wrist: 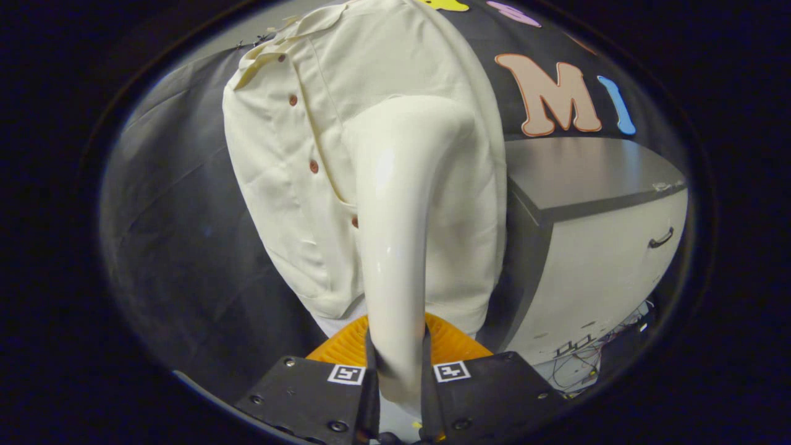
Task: Iron the clothes twice with a garment steamer, once on the left side and once on the right side.
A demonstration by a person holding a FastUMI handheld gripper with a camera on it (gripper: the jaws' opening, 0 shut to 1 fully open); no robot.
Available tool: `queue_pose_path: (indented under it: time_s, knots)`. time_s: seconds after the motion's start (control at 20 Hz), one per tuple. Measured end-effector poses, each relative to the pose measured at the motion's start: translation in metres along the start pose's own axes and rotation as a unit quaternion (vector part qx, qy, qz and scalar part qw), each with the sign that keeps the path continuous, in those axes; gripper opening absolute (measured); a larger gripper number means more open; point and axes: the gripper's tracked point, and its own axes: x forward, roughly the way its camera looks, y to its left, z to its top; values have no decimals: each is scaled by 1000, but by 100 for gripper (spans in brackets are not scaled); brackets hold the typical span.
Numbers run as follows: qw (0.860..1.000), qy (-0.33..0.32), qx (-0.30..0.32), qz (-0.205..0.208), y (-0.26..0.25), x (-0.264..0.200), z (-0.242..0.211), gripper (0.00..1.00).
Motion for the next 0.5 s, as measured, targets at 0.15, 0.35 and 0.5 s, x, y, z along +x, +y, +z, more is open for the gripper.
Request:
queue_pose_path:
  time_s: [0.15,0.35,0.5]
  knots:
    - [1000,17,14,-11,-3,-4,-15,26]
    - [999,45,7,-21,-10,0,-44,26]
    - [998,57,7,-26,-17,3,-61,26]
